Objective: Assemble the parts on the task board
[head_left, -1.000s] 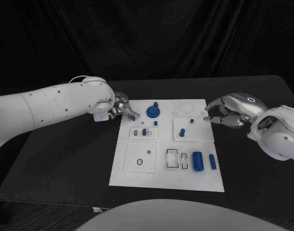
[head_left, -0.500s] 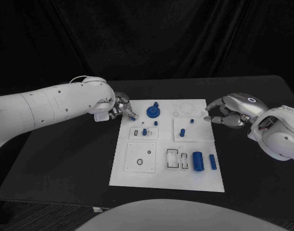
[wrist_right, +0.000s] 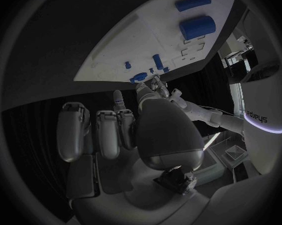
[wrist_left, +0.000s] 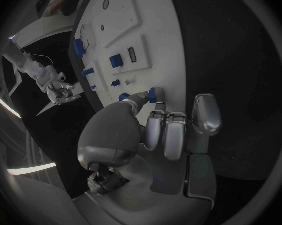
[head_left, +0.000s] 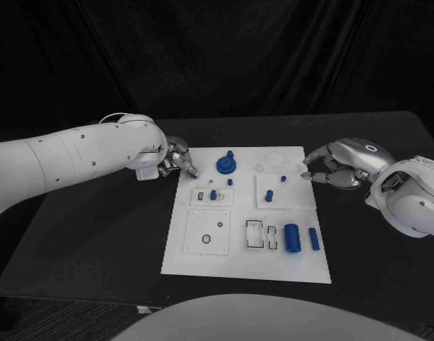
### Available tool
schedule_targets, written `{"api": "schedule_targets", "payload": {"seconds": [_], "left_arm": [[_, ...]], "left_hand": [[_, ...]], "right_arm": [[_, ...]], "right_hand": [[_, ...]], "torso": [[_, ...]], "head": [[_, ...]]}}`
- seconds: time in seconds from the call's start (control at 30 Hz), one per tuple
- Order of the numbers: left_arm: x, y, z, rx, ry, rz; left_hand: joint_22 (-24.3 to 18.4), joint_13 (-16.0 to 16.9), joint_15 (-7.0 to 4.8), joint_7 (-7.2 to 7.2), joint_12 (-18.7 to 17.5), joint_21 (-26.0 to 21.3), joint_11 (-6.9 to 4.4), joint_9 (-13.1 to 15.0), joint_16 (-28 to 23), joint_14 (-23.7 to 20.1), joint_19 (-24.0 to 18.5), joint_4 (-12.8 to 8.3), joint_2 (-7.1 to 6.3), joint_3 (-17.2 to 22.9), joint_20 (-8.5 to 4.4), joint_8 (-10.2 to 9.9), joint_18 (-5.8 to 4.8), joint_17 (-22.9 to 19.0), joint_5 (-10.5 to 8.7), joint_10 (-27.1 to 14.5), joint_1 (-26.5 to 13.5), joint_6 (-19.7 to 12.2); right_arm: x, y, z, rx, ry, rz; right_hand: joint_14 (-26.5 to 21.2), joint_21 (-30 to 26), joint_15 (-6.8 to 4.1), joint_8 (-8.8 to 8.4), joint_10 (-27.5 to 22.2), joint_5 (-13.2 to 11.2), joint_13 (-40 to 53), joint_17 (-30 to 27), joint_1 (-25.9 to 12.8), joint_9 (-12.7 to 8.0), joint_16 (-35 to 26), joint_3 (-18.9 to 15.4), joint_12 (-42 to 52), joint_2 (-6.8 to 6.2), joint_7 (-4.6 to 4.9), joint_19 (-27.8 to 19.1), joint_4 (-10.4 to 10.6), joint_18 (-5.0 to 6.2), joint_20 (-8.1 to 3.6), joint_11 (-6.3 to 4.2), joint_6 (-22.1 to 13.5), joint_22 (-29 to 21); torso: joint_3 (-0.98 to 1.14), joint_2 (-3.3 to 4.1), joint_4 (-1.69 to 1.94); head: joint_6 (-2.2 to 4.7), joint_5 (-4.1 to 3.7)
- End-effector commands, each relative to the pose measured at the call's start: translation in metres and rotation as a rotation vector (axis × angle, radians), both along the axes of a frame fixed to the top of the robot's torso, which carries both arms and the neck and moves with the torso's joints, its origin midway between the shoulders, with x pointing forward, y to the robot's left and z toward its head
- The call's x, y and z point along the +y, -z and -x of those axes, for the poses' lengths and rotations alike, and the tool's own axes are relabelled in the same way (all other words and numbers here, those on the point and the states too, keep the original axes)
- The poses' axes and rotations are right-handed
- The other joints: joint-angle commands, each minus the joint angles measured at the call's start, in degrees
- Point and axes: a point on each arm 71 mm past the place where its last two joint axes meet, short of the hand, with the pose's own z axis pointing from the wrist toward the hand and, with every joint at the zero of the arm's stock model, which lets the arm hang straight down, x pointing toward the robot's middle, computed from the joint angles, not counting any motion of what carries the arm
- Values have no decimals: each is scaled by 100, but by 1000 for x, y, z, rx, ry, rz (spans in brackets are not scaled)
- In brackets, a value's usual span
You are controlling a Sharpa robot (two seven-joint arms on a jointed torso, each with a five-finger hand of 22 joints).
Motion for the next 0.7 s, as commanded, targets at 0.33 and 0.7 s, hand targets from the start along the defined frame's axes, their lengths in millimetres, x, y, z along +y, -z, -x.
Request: {"api": "schedule_targets", "payload": {"seconds": [0.33,0.7], "left_arm": [[2,-3,18,-5,-50,61],[0,-7,48,23,-69,87]], "left_hand": [[128,853,-56,4,-83,-44,-41,71,-47,365,35,-296,-254,779,-23,-35,75,1218,217,1,-247,98],[138,811,-57,6,-124,-57,-40,76,-72,328,44,-277,-264,876,-25,-46,77,1164,208,-27,-403,124]], "right_arm": [[-3,2,0,14,15,8],[-3,2,1,19,18,11]], "right_hand": [[435,-24,43,-32,50,49,544,701,3,-13,-33,14,-41,75,21,149,-26,33,51,39,38,1168],[432,-45,44,-34,26,65,500,688,4,-17,-38,17,-73,88,22,140,-27,37,52,40,41,1162]], "torso": [[-1,4,-2],[-1,3,-1]], "head": [[-1,-15],[-1,33]]}}
